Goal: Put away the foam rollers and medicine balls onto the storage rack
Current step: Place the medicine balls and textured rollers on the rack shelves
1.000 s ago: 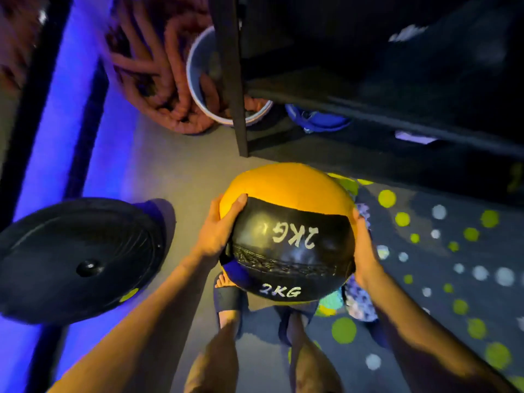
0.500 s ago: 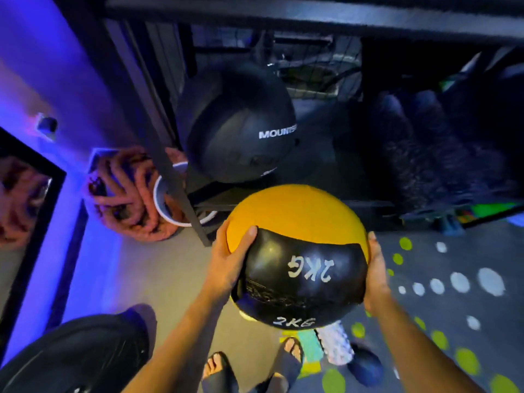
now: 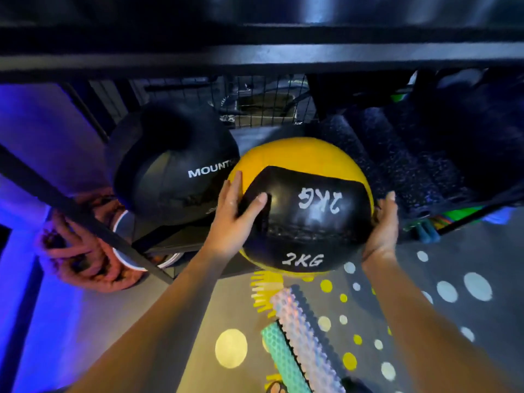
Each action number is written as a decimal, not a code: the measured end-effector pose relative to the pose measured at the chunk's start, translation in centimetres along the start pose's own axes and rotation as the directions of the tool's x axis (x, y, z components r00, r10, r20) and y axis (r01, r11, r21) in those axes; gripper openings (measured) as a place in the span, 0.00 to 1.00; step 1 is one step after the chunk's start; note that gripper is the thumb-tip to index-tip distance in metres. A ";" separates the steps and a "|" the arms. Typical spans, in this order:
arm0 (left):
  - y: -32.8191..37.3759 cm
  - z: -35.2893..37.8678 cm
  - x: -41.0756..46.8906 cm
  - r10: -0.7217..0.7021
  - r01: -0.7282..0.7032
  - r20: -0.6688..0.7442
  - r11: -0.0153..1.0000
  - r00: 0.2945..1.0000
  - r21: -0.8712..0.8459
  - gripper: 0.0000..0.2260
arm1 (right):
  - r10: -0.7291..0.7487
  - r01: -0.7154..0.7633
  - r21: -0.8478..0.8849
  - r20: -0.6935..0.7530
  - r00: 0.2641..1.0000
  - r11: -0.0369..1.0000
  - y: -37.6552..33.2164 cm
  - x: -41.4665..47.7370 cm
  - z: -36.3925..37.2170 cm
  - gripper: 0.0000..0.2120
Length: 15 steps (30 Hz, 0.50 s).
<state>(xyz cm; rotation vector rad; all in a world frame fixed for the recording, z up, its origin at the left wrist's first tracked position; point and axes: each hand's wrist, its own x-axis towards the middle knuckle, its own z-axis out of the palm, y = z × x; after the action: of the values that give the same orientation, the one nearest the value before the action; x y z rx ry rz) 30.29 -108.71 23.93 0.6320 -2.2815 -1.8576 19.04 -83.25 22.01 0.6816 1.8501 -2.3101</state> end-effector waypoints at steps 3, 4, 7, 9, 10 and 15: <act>0.0 1.5 0.6 0.168 -0.191 0.105 0.939 0.980 0.285 0.30 | -0.223 0.255 -0.344 0.130 0.966 0.904 0.3 -0.9 1.9 0.50; -0.1 1.6 1.0 0.209 -0.230 0.099 0.914 0.973 0.334 0.28 | -0.315 0.398 -0.462 0.250 0.916 0.792 0.8 -0.9 2.5 0.52; -0.2 0.5 3.6 0.393 -0.282 -0.071 0.764 0.917 0.581 0.23 | -0.353 0.648 -0.692 0.548 0.758 0.319 1.9 0.4 3.7 0.54; 0.7 -1.3 5.9 0.431 -0.193 -0.113 0.603 0.895 0.774 0.26 | -0.306 0.641 -0.731 0.570 0.763 0.235 1.7 1.5 4.5 0.55; 1.2 -2.3 7.1 0.364 -0.118 -0.110 0.550 0.925 0.827 0.28 | -0.300 0.631 -0.742 0.563 0.770 0.227 1.3 2.1 5.0 0.55; 0.6 -5.1 9.2 0.003 0.031 -0.031 0.110 1.000 0.993 0.33 | -0.213 0.536 -0.834 0.505 0.837 0.132 -1.6 4.3 8.8 0.50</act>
<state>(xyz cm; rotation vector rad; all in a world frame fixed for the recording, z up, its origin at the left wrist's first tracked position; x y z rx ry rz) 23.69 -116.92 24.29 0.7155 -3.2332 0.1590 12.23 -90.42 23.10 -0.3643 2.9062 -0.7110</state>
